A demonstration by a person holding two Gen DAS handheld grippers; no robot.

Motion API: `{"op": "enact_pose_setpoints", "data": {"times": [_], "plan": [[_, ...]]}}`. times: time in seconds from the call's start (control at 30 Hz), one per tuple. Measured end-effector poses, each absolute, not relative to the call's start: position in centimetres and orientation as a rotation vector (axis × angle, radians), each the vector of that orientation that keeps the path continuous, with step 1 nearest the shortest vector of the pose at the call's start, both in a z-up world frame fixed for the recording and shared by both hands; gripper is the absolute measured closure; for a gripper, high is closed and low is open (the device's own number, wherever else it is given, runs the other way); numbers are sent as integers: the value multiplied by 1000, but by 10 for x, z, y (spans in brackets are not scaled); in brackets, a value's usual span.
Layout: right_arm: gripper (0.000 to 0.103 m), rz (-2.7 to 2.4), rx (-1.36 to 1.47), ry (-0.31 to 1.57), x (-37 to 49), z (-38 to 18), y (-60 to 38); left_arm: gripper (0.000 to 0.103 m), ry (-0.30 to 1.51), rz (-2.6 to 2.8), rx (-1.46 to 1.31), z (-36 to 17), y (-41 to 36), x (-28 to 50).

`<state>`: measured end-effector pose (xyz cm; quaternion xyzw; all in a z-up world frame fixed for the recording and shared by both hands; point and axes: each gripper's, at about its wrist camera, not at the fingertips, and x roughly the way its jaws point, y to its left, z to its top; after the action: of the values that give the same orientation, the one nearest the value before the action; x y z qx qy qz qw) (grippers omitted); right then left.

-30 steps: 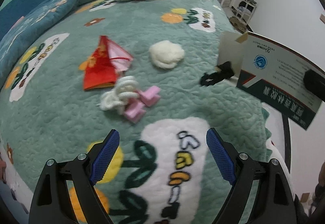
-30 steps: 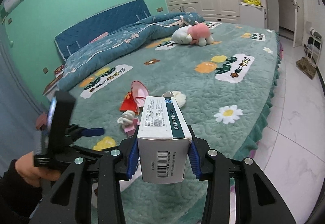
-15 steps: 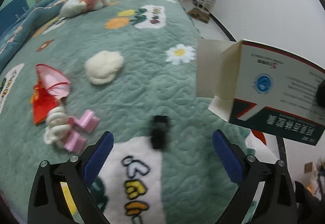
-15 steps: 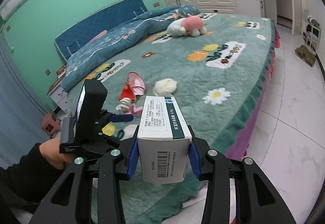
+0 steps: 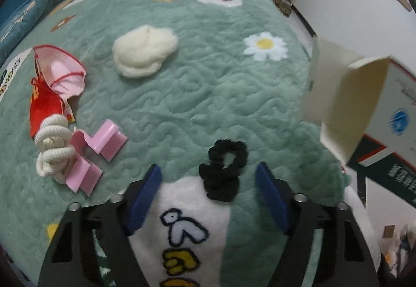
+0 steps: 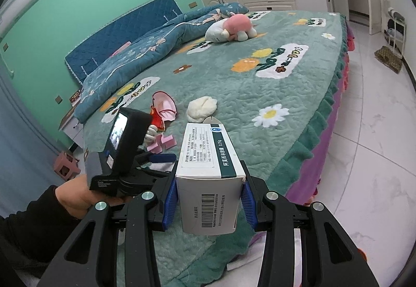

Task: Collect trash
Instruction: 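Grasp the black hair tie with the left tool while the right tool holds the box, then carry the hair tie and medicine box with both tools to the orange bucket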

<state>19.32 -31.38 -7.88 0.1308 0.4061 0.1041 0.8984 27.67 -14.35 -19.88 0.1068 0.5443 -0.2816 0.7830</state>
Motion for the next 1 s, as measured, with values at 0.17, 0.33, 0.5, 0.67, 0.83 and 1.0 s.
{"op": "enact_pose_setpoints", "data": {"times": [0.17, 0.33, 0.5, 0.67, 0.83, 1.0], "plan": [[61, 223, 268, 847, 200, -85, -311, 51, 1158, -587, 262, -202, -148, 273], [61, 216, 261, 851, 201, -89, -310, 83, 1148, -557, 266, -196, -147, 276], [61, 210, 269, 855, 200, -92, -309, 86, 1142, -552, 255, -192, -138, 269], [61, 214, 257, 849, 197, -90, -304, 86, 1119, -551, 264, -181, -133, 256], [61, 222, 251, 822, 185, -79, -298, 86, 1077, -544, 263, -161, -123, 240], [61, 233, 243, 788, 167, -63, -289, 86, 1010, -522, 252, -133, -111, 219]]}}
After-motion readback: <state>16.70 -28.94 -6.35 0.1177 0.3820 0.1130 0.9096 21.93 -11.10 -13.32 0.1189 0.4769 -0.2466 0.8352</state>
